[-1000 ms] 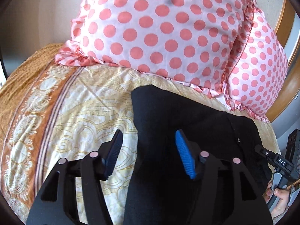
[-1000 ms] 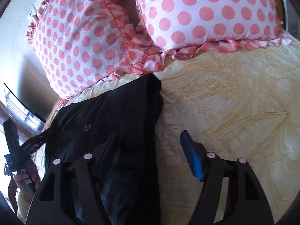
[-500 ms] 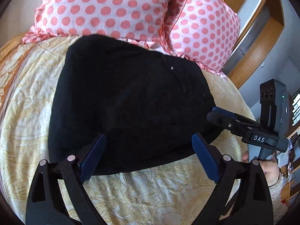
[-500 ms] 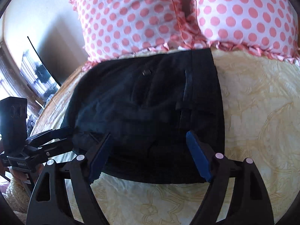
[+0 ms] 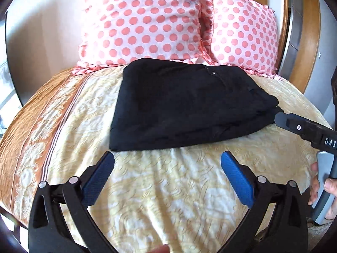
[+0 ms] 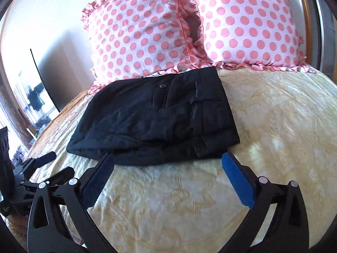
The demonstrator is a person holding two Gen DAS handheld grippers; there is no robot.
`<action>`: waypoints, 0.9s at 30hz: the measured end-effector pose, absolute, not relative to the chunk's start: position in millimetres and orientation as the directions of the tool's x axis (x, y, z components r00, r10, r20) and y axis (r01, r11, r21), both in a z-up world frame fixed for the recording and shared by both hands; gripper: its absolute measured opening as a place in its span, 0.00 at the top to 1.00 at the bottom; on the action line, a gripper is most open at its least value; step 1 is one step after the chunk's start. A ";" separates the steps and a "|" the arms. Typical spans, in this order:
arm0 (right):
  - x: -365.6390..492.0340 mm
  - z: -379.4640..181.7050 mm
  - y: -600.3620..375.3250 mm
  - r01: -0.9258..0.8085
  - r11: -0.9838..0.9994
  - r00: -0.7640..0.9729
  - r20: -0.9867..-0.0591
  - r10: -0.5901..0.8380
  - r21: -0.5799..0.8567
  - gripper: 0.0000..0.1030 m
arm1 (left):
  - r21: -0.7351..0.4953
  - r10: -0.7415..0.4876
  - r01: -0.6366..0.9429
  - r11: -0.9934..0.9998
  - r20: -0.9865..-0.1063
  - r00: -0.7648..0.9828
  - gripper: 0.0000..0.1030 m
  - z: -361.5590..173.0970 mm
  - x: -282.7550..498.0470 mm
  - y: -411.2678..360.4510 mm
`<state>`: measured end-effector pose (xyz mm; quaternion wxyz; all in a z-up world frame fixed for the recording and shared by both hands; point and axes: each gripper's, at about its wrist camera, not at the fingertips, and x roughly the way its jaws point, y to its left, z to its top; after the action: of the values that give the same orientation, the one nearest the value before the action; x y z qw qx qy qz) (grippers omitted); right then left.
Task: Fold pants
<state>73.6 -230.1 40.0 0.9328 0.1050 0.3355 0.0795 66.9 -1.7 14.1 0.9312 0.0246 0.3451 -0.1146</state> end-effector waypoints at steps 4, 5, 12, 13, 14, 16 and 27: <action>50.1 24.7 -212.4 -0.056 0.981 0.763 -0.626 0.160 0.184 0.01 | 0.011 -0.129 0.177 0.984 -0.640 0.758 0.02 5.9 47.3 4.2; 47.0 21.7 -208.2 -0.052 0.984 0.763 -0.629 0.149 0.170 0.01 | 0.021 -0.121 0.175 0.984 -0.642 0.757 0.02 3.2 45.2 3.9; 27.9 10.1 -189.0 -0.071 0.989 0.782 -0.608 0.135 0.129 0.01 | 0.003 -0.108 0.144 0.990 -0.648 0.754 0.02 -11.4 37.9 11.2; 26.7 9.4 -186.0 -0.069 0.992 0.786 -0.606 0.122 0.110 0.01 | 0.009 -0.099 0.137 0.991 -0.643 0.759 0.02 -12.2 36.8 11.1; 24.6 8.6 -183.4 -0.066 0.993 0.789 -0.604 0.112 0.097 0.01 | 0.015 -0.097 0.138 0.990 -0.636 0.765 0.02 -12.7 35.7 10.5; 22.4 5.7 -178.6 -0.059 0.996 0.796 -0.598 0.088 0.068 0.01 | 0.016 -0.099 0.138 0.990 -0.622 0.777 0.02 -14.2 33.1 10.5; 20.4 0.6 -174.5 -0.026 0.999 0.816 -0.576 0.048 0.047 0.01 | 0.012 -0.109 0.139 0.990 -0.562 0.820 0.02 -18.9 26.1 11.6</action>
<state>20.4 -174.5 0.6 0.9526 0.0185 0.3030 0.0193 26.1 11.6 -18.9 0.9535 0.0261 0.2931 -0.0651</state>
